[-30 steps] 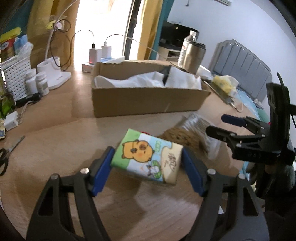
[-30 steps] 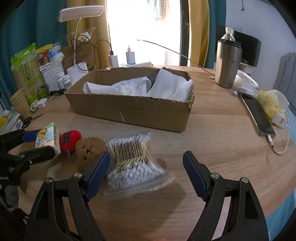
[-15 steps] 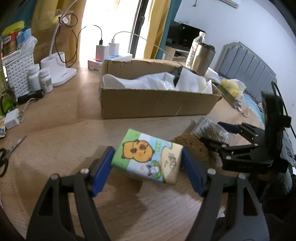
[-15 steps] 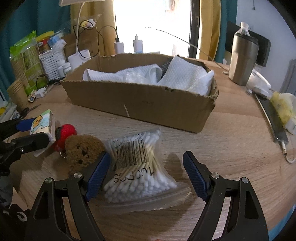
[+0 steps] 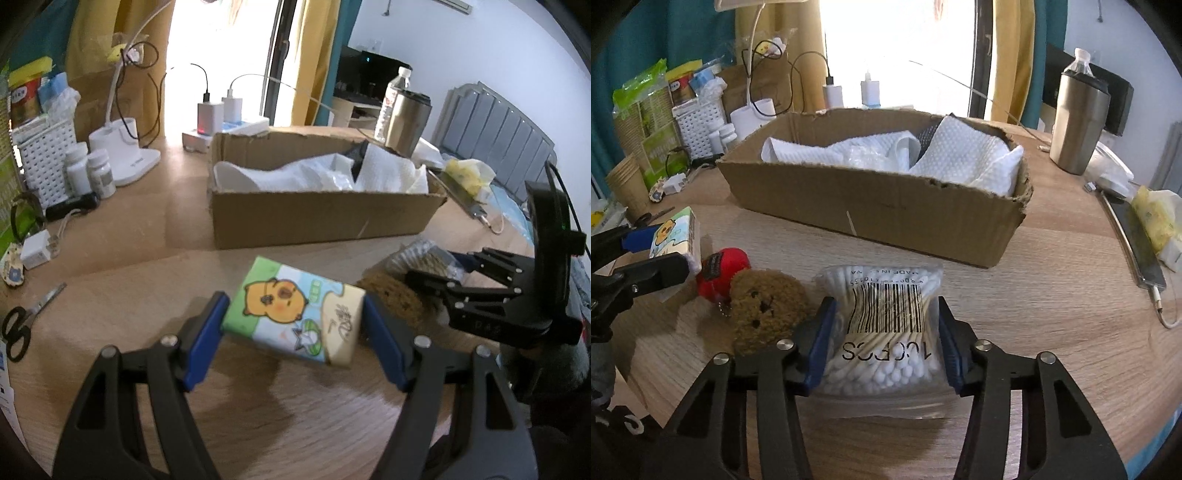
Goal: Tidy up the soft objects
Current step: 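Grasp the cotton swab bag with the right gripper, then carry the swab bag into the box with the right gripper while the left carries the tissue pack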
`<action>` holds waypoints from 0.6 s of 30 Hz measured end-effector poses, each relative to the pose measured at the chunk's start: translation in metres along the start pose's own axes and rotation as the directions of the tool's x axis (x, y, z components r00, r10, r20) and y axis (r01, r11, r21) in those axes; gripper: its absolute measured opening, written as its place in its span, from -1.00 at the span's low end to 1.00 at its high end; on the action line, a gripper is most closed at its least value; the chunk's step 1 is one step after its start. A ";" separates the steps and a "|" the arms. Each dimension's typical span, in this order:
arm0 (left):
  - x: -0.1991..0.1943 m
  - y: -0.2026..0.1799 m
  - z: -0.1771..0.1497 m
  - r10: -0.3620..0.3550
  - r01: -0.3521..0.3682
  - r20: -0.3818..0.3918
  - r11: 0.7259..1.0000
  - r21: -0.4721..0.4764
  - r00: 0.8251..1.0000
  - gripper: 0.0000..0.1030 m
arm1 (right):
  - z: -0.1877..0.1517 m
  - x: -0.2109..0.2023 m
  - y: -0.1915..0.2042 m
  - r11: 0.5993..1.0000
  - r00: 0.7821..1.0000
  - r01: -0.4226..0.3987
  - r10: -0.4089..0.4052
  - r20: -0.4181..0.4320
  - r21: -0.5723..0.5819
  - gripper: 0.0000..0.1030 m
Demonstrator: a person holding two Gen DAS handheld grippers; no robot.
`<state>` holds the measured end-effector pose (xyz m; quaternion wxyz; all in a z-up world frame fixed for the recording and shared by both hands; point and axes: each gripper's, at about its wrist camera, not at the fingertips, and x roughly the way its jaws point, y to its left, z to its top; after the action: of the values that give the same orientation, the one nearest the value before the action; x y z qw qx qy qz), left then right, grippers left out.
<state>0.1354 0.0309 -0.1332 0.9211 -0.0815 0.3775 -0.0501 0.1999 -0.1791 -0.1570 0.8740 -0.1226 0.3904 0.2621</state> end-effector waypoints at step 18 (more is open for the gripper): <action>-0.016 0.000 0.018 0.004 -0.004 0.054 1.000 0.003 0.999 0.45 | 0.023 -0.038 0.005 1.000 0.993 -0.017 0.020 0.113 -0.026 0.03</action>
<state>0.1364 0.0356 -0.1097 0.9311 -0.0804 0.3528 -0.0468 0.1905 -0.1792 -0.1130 0.8906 -0.1149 0.3382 0.2816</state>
